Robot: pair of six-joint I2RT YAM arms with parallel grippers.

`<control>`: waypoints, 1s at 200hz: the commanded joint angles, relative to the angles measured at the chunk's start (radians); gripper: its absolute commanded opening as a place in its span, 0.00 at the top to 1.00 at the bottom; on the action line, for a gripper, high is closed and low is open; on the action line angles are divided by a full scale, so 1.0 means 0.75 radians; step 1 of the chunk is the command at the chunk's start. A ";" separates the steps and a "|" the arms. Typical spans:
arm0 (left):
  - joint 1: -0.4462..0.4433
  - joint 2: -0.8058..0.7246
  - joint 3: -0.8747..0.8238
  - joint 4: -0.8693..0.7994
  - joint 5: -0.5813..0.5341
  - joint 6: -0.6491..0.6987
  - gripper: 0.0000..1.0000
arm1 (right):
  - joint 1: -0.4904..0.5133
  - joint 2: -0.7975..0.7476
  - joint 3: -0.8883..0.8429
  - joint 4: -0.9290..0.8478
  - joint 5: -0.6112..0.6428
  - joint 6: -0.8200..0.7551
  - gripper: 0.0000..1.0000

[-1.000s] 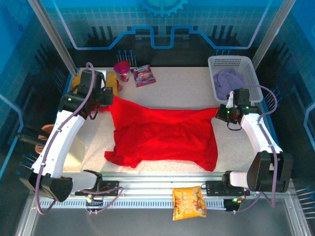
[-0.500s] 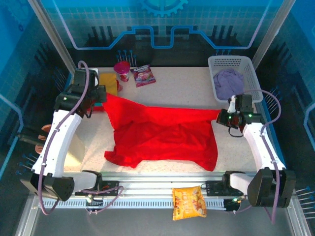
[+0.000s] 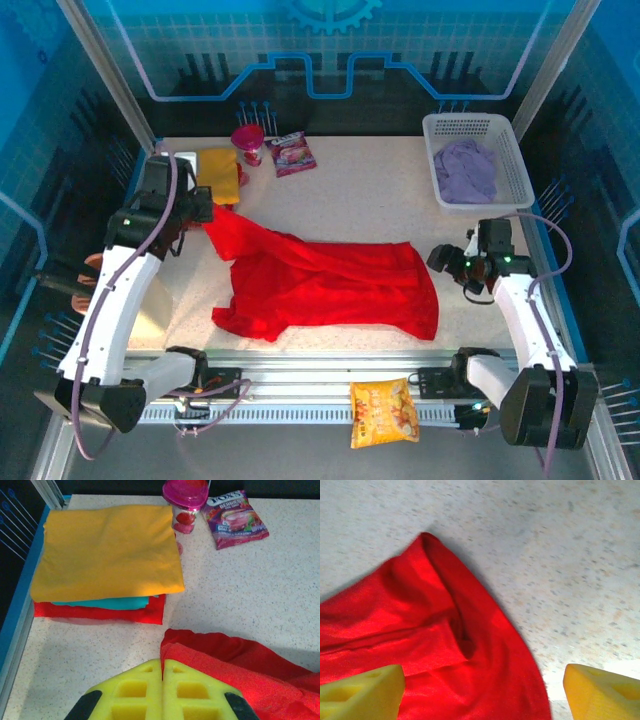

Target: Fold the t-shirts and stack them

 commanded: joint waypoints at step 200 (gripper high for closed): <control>0.013 -0.134 -0.140 0.105 0.178 -0.048 1.00 | 0.186 0.668 0.151 0.217 -0.177 -0.112 0.69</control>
